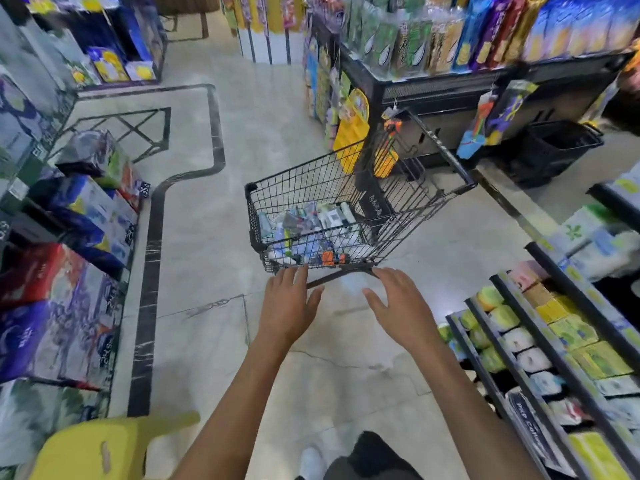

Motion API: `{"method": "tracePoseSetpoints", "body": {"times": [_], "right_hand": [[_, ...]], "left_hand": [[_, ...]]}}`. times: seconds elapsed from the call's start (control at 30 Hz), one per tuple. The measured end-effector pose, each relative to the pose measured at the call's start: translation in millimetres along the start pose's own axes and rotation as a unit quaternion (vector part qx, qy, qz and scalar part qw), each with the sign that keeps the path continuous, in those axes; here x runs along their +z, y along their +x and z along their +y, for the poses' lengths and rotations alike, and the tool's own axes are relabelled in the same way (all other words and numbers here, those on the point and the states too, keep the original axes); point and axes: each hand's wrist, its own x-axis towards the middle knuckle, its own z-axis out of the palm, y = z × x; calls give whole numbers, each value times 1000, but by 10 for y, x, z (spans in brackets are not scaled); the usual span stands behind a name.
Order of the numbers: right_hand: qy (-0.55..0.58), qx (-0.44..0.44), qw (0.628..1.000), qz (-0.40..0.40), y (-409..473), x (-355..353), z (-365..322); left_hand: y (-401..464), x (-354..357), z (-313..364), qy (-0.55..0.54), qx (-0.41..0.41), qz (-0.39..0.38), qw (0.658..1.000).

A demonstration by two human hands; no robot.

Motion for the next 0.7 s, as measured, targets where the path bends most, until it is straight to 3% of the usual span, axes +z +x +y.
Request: {"method": "tracePoseSetpoints", "body": {"times": [0.5, 0.7], "right_hand": [[57, -18, 996, -63, 2533, -31, 157], [67, -33, 992, -103, 3553, 127, 221]], "left_hand": [[2241, 367, -119, -12, -80, -71, 994], [3031, 512, -199, -49, -153, -95, 982]]}}
